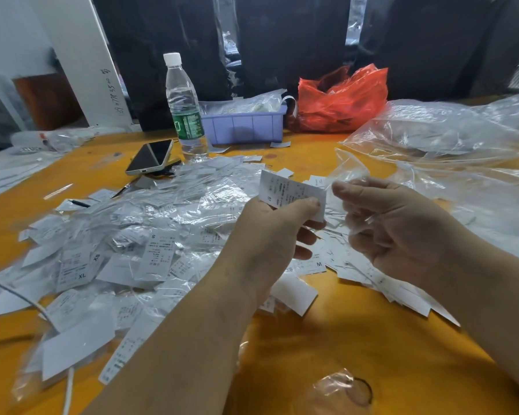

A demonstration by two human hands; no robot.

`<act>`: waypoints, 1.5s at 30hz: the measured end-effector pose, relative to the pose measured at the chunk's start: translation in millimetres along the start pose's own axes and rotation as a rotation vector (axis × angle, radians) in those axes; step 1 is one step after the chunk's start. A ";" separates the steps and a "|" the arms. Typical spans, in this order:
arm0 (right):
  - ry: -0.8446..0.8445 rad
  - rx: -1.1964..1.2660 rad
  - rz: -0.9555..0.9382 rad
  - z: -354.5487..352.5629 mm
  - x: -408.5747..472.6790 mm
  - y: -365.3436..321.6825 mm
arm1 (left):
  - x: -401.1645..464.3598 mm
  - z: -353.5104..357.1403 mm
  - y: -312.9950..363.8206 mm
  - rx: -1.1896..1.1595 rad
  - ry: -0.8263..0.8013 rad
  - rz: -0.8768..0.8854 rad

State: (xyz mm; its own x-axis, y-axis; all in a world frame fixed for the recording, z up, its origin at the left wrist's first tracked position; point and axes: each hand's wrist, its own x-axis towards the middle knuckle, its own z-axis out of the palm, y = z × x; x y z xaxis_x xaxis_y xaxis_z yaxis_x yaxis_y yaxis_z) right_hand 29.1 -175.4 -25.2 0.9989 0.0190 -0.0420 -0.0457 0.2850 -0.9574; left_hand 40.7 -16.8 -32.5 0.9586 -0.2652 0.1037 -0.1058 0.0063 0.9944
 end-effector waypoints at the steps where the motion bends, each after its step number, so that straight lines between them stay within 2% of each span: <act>1: 0.002 0.002 0.000 -0.1 0.5 0.2 | -0.4 0.3 0.2 0.001 -0.014 -0.009; 11: 0.020 -0.005 0.032 -3.3 2.6 1.4 | -0.2 -6.8 1.5 0.225 0.062 0.030; 16: 0.044 -0.014 0.035 -3.7 3.4 2.4 | 1.9 -5.3 3.2 0.202 0.063 -0.073; 18: 0.050 -0.018 0.032 -3.9 3.6 3.1 | 1.4 -4.1 3.3 0.265 0.084 -0.085; 21: 0.027 -0.012 0.034 -3.5 2.4 2.8 | -1.7 -2.4 1.7 0.362 0.116 -0.022; 25: -0.013 -0.035 0.045 -2.4 1.3 2.0 | -0.5 -4.9 3.2 0.232 0.166 0.087; 28: -0.035 -0.049 0.047 -0.3 0.7 1.4 | -1.4 -6.3 6.5 0.129 0.108 0.163; 31: -0.053 -0.039 0.039 1.1 0.3 0.8 | -2.9 -5.8 6.4 0.098 0.038 0.137; 41: 0.004 0.005 -0.017 -4.1 3.9 0.4 | -4.1 -1.1 2.5 0.387 -0.130 0.053; 45: 0.007 -0.027 -0.042 -4.6 3.5 0.1 | -4.4 -0.7 3.6 0.439 -0.147 0.035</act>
State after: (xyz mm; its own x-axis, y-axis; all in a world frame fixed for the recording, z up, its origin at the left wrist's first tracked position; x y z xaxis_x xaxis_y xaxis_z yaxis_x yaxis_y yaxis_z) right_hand 32.6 -179.7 -26.7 1.0000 0.0010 -0.0036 -0.0037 0.2590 -0.9659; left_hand 36.4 -14.9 -29.3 0.9082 -0.4061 0.1014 -0.2698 -0.3826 0.8836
